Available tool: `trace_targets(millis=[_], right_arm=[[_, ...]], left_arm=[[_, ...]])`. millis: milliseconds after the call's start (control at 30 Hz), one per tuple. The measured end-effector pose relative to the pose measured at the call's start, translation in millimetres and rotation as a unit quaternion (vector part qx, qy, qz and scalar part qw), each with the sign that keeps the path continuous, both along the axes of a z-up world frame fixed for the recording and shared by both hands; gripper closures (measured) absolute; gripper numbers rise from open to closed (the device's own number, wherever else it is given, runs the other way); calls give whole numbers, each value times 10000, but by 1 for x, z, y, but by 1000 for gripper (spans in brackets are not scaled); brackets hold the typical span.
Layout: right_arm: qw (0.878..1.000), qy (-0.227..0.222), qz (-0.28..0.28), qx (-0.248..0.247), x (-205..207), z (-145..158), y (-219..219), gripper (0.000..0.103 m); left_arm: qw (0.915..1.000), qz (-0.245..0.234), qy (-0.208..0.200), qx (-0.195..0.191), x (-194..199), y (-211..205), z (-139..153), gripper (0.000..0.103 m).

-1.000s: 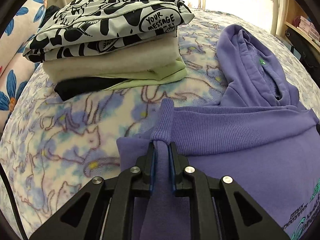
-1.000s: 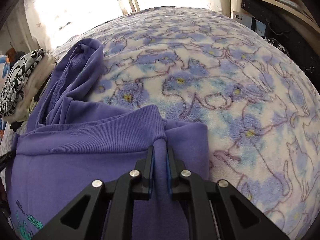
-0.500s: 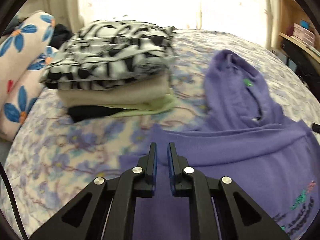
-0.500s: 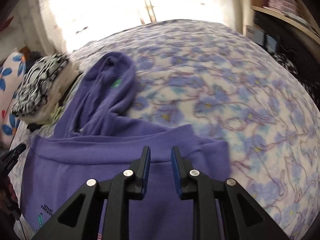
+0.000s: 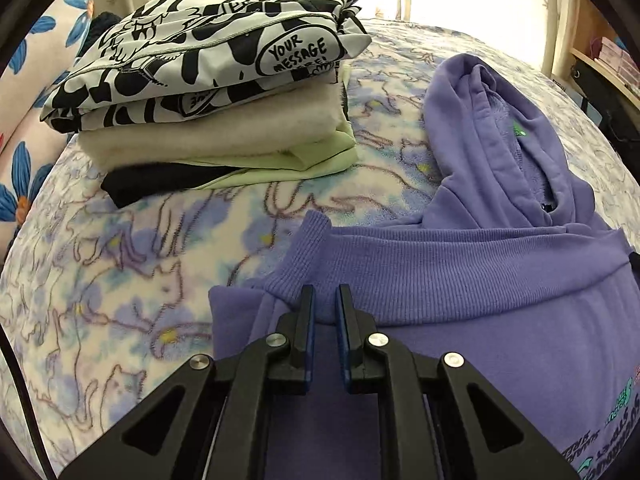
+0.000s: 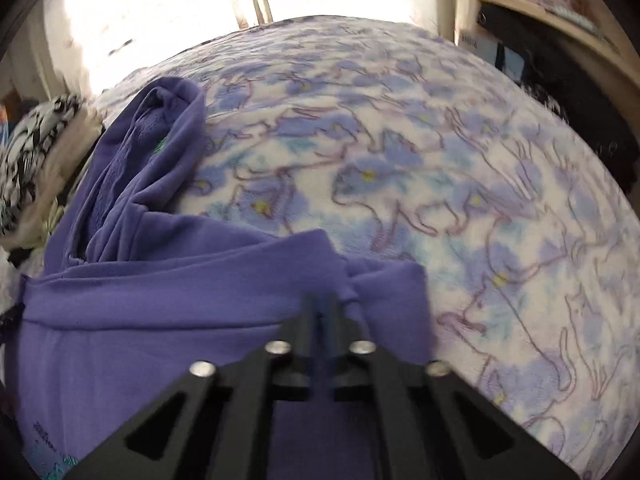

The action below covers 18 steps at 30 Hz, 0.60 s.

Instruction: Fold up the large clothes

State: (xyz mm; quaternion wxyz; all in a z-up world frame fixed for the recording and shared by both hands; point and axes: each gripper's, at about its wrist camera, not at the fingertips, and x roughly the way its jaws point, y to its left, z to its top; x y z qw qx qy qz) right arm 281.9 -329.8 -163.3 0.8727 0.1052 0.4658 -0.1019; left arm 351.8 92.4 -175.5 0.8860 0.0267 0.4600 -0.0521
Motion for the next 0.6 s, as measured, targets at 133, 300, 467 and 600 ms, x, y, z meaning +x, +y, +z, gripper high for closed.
trace_targets(millis=[133,300,467,600], right_arm=[[9994,91,50,-330,-3,3,12,103],[9999,10,-31,-138,-12,15,20,100],[9996,-166,242,-9,-40,36,48,100],[9974,-236,684,51,-72,43,88,100]], left_arm=[[10000,30,11,56,1,-4,2,93],[9996,207,203,-57,-10,-1,14,87],[9998,191,39,66,-52,-1,36,71],[9997,132,-190,91,-107,-9,51,51]])
